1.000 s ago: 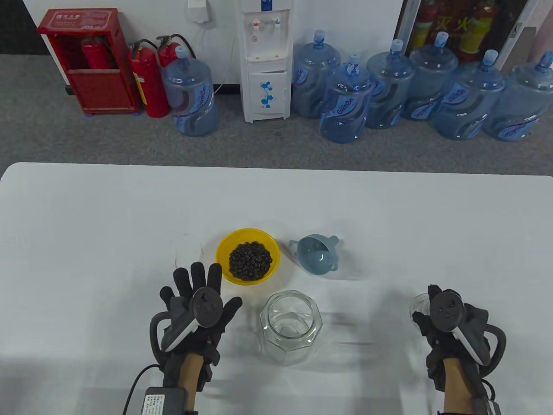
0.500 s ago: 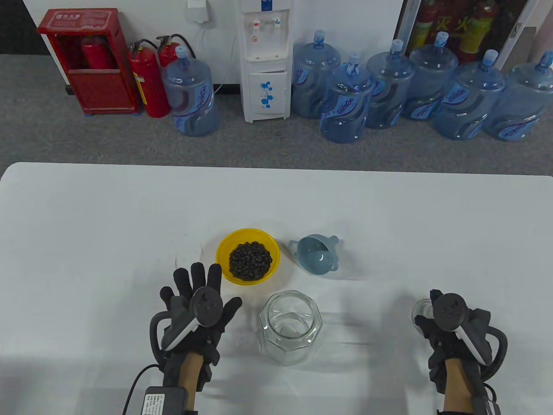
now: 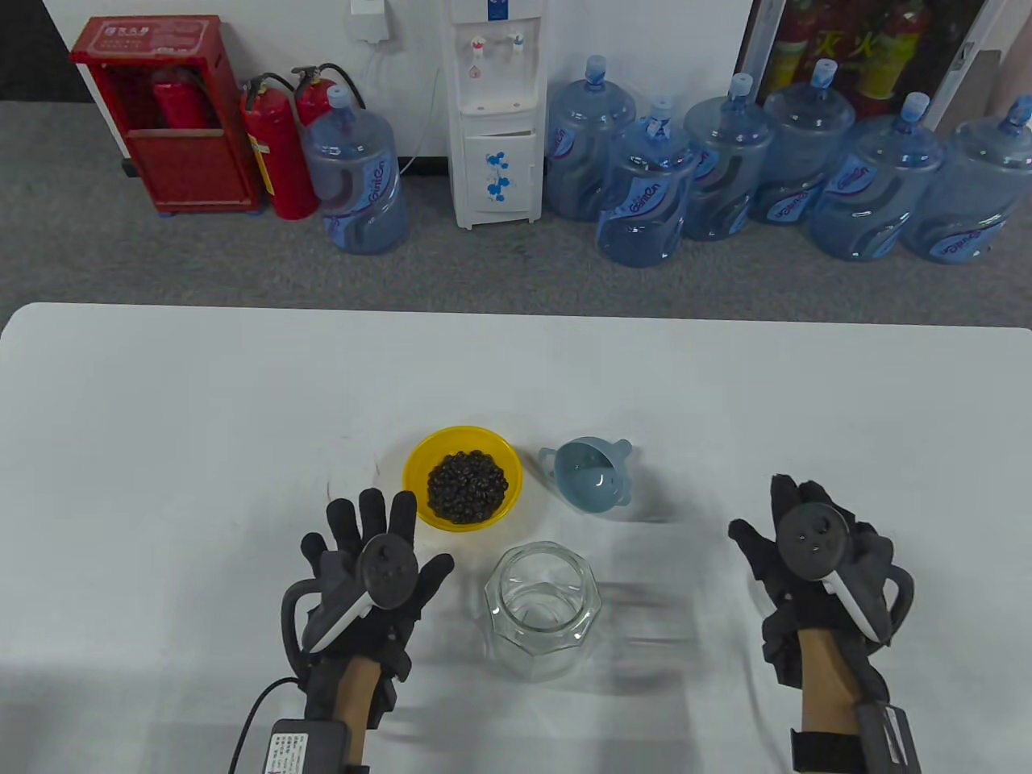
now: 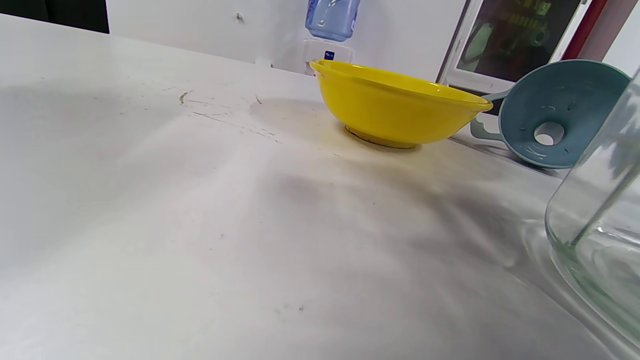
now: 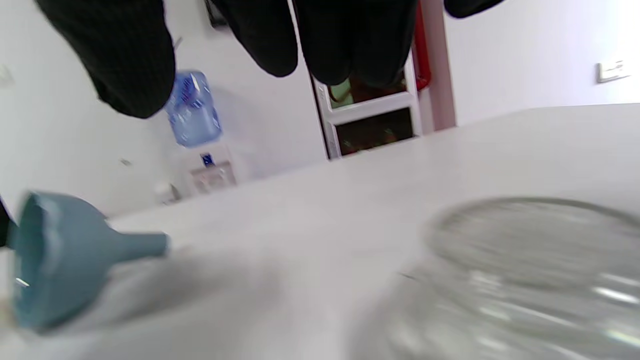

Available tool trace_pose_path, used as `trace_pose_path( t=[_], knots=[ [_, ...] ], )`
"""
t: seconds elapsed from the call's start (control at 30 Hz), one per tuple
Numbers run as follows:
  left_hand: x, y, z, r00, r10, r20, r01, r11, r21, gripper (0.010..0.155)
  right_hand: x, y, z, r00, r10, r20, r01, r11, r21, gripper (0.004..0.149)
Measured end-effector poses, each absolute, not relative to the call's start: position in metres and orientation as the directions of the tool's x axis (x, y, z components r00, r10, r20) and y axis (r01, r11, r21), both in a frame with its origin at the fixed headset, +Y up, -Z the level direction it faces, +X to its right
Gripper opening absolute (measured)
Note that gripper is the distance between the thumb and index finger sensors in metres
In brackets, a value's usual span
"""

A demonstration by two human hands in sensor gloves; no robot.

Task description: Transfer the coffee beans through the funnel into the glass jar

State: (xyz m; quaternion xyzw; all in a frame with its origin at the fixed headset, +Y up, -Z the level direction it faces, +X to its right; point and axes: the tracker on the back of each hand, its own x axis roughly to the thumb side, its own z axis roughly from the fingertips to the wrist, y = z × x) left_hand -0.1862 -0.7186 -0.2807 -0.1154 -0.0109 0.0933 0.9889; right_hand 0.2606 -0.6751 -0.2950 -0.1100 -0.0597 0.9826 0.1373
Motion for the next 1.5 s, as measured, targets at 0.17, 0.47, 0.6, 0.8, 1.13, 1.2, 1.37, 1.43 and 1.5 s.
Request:
trace_pose_path(
  t=[0.17, 0.47, 0.6, 0.8, 1.13, 1.2, 1.37, 1.43, 1.5],
  knots=[
    [-0.187, -0.718, -0.281, 0.982, 0.188, -0.001, -0.183, 0.957, -0.226, 0.082, 0.211, -0.665, -0.316, -0.955, 0.282, -0.096, -0.263, -0.949, -0.175, 0.073],
    [-0.189, -0.717, -0.280, 0.983, 0.183, -0.003, -0.180, 0.962, -0.207, 0.084, 0.163, -0.695, -0.356, -0.969, 0.235, -0.075, -0.231, -0.971, -0.062, 0.068],
    [-0.189, -0.717, -0.280, 0.983, 0.183, -0.004, -0.180, 0.961, -0.209, 0.084, 0.153, -0.708, -0.367, -0.968, 0.231, -0.094, -0.228, -0.973, -0.045, 0.067],
    [-0.189, -0.716, -0.280, 0.985, 0.172, -0.006, -0.170, 0.963, -0.207, 0.084, 0.145, -0.719, -0.378, -0.967, 0.223, -0.126, -0.219, -0.975, -0.046, 0.060],
    [-0.189, -0.717, -0.281, 0.984, 0.181, -0.001, -0.177, 0.963, -0.201, 0.086, 0.160, -0.704, -0.367, -0.944, 0.301, -0.132, -0.282, -0.948, -0.145, 0.050],
    [-0.189, -0.717, -0.281, 0.984, 0.176, 0.000, -0.172, 0.962, -0.212, 0.086, 0.166, -0.692, -0.361, -0.926, 0.358, -0.119, -0.332, -0.924, -0.189, 0.050],
    [-0.188, -0.719, -0.282, 0.981, 0.191, 0.016, -0.184, 0.962, -0.201, 0.086, 0.184, -0.645, -0.336, -0.796, 0.605, -0.034, -0.572, -0.768, -0.288, 0.049],
    [-0.187, -0.719, -0.282, 0.980, 0.196, 0.018, -0.189, 0.961, -0.200, 0.087, 0.187, -0.627, -0.325, -0.725, 0.689, 0.012, -0.666, -0.696, -0.267, 0.049],
    [-0.186, -0.719, -0.281, 0.982, 0.190, 0.023, -0.181, 0.962, -0.204, 0.087, 0.188, -0.611, -0.313, -0.659, 0.751, 0.047, -0.739, -0.635, -0.226, 0.048]
  ],
)
